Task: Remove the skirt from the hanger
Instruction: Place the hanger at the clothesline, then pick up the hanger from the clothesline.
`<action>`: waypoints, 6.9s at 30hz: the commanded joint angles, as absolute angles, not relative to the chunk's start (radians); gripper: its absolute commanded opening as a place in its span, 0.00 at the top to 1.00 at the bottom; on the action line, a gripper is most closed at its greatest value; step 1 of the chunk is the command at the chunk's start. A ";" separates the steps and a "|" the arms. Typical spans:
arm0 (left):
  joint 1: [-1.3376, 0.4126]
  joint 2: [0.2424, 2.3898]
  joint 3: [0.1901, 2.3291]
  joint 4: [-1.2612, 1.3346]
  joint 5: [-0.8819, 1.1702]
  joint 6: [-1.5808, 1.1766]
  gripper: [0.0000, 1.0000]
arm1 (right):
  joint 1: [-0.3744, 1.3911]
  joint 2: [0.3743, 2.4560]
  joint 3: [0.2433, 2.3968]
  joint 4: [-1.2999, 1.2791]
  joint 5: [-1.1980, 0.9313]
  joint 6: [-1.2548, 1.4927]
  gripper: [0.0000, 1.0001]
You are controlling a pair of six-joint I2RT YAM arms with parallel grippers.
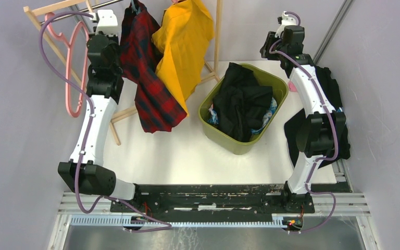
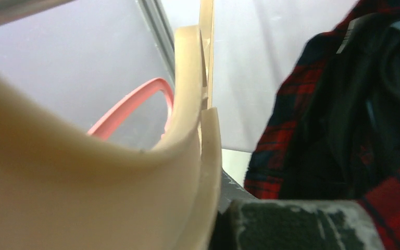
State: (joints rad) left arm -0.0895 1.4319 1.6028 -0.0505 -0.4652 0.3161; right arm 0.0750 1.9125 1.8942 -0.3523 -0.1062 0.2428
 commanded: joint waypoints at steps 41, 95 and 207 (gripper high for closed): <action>0.144 1.394 1.445 0.051 -0.363 0.181 0.97 | 0.077 1.821 1.869 -0.302 -0.119 0.257 0.61; -0.009 1.012 1.460 -0.130 -0.367 0.268 0.17 | 0.124 1.763 1.781 -0.302 -0.151 0.224 0.63; -0.113 1.449 1.579 0.460 -0.225 0.214 0.97 | 0.035 1.819 1.648 -0.270 -0.176 0.260 0.69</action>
